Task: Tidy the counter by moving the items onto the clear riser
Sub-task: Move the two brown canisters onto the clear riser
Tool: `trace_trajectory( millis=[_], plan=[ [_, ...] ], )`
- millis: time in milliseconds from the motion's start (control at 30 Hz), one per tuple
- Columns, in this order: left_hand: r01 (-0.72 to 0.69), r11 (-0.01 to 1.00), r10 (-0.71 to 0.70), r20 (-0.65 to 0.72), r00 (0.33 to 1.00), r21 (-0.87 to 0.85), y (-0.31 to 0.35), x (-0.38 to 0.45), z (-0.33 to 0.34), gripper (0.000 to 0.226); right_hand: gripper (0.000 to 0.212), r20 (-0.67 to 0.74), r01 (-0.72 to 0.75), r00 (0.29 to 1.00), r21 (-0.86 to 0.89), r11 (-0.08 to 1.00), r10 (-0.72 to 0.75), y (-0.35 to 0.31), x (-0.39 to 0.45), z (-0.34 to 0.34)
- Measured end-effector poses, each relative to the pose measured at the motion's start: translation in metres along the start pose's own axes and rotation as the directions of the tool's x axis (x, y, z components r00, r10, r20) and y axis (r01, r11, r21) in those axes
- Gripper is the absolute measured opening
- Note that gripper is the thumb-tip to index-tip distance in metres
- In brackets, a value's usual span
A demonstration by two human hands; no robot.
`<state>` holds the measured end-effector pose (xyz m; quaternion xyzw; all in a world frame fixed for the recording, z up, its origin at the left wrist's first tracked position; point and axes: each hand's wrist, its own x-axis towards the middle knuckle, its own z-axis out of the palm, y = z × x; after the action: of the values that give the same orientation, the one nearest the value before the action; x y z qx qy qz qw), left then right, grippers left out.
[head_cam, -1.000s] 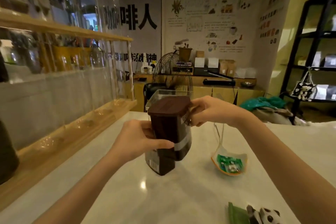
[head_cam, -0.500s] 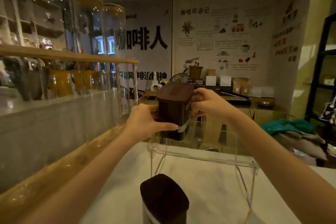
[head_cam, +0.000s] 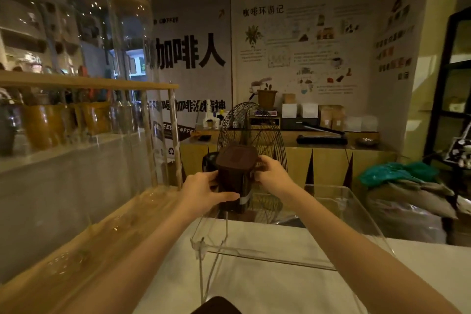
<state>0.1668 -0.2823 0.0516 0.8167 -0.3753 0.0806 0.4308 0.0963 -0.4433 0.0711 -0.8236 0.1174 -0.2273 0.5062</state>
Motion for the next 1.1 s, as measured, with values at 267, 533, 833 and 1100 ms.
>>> trace_trajectory(
  millis=[267, 533, 833, 1100],
  plan=[
    [0.028, 0.999, -0.027, 0.027, 0.999, -0.032, -0.007, 0.004, 0.003, 0.054, 0.055, 0.052, 0.007, 0.999, -0.107, 0.994, -0.001, 0.012, 0.005, 0.01],
    [0.037, 0.999, -0.037, -0.017, 0.999, -0.022, -0.008, 0.002, 0.005, 0.056, 0.046, 0.029, -0.006, 1.0, -0.091, 0.996, 0.009, 0.023, -0.001, 0.02],
    [0.005, 0.926, -0.055, 0.121, 0.991, 0.377, -0.001, -0.003, -0.002, 0.066, 0.038, 0.153, 0.087, 0.988, -0.401, 0.912, -0.027, 0.0, -0.043, 0.009],
    [-0.12, 0.712, 0.012, 0.159, 0.987, 0.692, 0.011, -0.031, -0.024, 0.071, 0.043, 0.271, 0.366, 0.928, -0.549, 0.751, -0.254, -0.012, -0.142, -0.006]
  ],
)
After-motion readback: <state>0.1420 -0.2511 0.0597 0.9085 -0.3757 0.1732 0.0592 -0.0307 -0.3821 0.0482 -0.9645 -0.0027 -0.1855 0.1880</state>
